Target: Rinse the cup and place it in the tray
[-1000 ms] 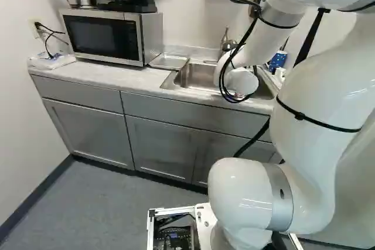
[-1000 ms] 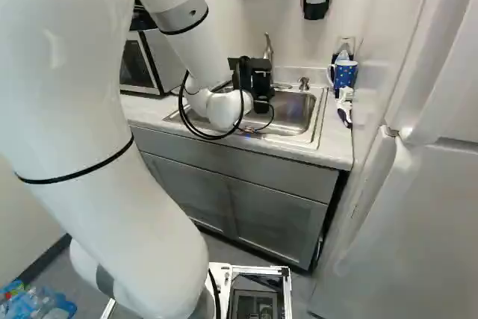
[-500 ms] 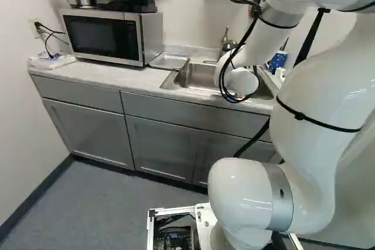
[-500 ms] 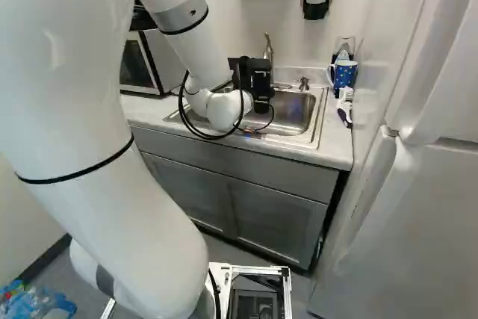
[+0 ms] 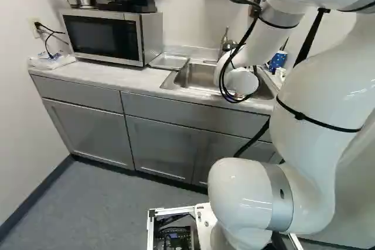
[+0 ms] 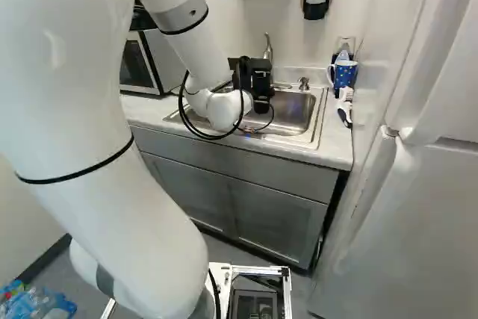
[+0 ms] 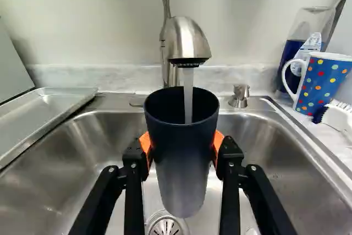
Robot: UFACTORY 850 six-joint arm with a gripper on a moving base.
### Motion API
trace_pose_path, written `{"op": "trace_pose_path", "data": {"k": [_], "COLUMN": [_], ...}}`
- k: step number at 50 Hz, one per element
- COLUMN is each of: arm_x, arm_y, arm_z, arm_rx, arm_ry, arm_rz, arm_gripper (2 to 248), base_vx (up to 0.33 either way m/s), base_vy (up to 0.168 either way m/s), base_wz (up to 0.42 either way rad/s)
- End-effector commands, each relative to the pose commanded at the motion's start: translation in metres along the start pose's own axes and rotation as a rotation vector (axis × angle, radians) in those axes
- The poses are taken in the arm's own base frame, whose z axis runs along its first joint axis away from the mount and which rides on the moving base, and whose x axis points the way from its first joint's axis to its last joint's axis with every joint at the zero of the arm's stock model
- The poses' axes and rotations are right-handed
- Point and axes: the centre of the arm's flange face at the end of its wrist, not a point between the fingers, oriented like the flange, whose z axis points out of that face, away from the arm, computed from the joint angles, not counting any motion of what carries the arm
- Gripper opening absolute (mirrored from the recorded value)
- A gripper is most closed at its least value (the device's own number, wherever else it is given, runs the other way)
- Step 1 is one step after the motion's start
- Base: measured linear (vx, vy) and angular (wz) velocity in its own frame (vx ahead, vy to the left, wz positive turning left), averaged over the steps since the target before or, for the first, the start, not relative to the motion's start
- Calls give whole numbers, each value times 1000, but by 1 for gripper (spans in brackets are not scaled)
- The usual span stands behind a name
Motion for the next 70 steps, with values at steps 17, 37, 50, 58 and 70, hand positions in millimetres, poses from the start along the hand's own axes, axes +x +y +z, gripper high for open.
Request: {"op": "trace_pose_path", "data": {"k": [17,37,50,58,70], "arm_x": [0,0,0,0,0], "arm_y": [0,0,0,0,0], "arm_z": [0,0,0,0,0], "arm_rx": [0,0,0,0,0], "arm_ry": [0,0,0,0,0], "arm_rz": [0,0,0,0,0], "arm_gripper": [124,124,124,124,124], "base_vx": [0,0,0,0,0], "base_vy": [0,0,0,0,0], "base_wz": [0,0,0,0,0]}}
